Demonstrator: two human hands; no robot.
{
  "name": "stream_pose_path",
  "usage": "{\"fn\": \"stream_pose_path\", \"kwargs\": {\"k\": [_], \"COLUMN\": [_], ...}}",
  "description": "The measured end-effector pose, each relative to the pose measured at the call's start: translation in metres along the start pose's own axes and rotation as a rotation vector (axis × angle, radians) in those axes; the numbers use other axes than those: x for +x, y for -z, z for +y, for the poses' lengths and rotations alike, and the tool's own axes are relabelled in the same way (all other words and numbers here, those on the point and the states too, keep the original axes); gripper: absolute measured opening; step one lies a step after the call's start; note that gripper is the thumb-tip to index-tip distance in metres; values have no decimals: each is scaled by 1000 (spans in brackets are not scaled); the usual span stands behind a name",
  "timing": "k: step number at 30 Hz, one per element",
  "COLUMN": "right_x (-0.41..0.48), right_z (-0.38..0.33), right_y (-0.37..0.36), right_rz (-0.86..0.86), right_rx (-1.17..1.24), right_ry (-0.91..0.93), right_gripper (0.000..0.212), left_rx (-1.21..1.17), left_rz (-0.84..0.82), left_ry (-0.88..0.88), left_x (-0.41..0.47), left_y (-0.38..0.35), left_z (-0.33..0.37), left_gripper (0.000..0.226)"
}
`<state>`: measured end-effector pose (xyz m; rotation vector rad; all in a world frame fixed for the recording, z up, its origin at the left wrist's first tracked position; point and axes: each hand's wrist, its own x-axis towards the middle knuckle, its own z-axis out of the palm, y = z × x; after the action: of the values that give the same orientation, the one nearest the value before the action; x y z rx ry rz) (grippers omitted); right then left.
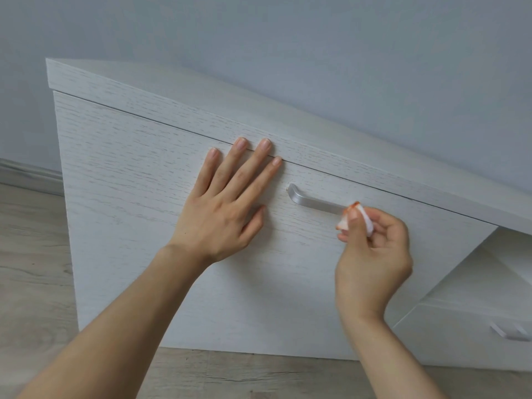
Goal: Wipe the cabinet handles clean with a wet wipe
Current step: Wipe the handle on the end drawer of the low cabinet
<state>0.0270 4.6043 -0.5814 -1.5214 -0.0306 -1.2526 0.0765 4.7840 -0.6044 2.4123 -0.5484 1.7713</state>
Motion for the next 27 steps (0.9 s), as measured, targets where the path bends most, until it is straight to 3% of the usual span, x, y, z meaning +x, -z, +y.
{"fn": "stream_pose_path", "kwargs": {"k": [3,10,17,27], "right_x": [11,10,-8,-19], "right_z": [2,-16,-14,-26], "right_y": [12,2,-14,-22], "right_rz": [31,-51,-16,-217], "right_rx": [-80,-38,-28,-43], "right_ry": [2,42,46,136], "right_gripper": [31,13,7,10], "left_rx": [0,-6,0,65], "left_rz": [-4,-25,-7,-89], "left_ry": [5,-5,-3,-19], "left_x": [0,0,0,3], "left_y": [1,3,2,18], "left_z": [1,-2,1,1], "left_gripper": [68,67,68,61]}}
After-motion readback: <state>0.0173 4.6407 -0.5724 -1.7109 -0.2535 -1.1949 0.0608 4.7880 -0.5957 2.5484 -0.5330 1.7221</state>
